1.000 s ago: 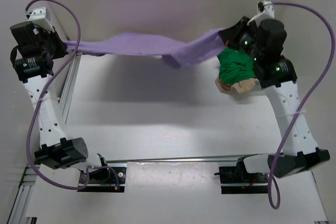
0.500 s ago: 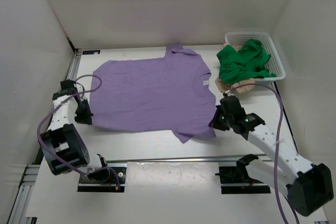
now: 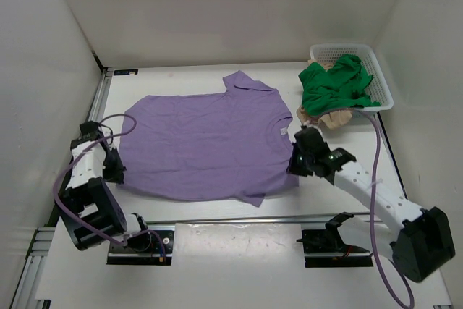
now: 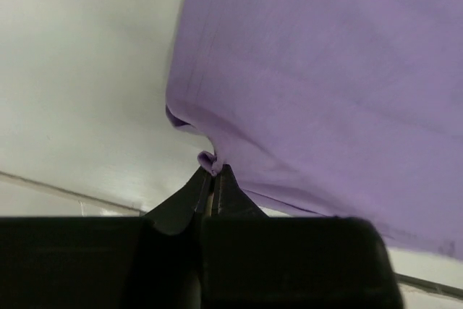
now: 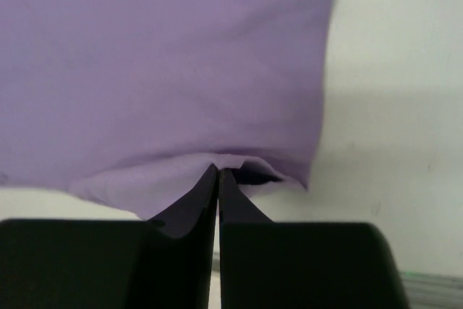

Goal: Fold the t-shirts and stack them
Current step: Flatten out the tshirt, then fold the flattened tshirt in 1/3 of the way

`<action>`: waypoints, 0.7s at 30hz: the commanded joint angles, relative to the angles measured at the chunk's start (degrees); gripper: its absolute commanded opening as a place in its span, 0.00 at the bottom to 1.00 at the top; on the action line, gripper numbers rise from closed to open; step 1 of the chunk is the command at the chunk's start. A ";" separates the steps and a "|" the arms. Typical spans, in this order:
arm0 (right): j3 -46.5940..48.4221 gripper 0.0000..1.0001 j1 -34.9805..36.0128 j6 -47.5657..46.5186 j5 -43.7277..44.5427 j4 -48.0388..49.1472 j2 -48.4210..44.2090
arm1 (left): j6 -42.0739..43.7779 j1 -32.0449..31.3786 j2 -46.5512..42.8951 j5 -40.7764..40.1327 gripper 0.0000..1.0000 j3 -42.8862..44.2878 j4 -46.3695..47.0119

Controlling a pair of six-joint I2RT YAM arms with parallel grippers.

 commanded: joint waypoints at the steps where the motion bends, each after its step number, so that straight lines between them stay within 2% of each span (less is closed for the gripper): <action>1: 9.97 0.00 -4.12 -6.90 2.02 3.38 7.19 | 0.23 0.25 1.10 3.86 0.11 6.68 1.27; 7: 24.39 0.00 -9.40 -13.77 -0.80 3.99 22.74 | 0.23 0.25 12.79 10.89 0.11 18.73 0.21; 12: 33.26 0.00 -11.69 -15.63 -2.39 3.99 33.83 | 0.23 0.25 22.71 12.66 0.11 27.60 0.21; 21: 42.85 0.00 -14.07 -16.68 -4.14 1.71 43.16 | 0.23 0.25 30.02 12.05 0.11 32.01 0.21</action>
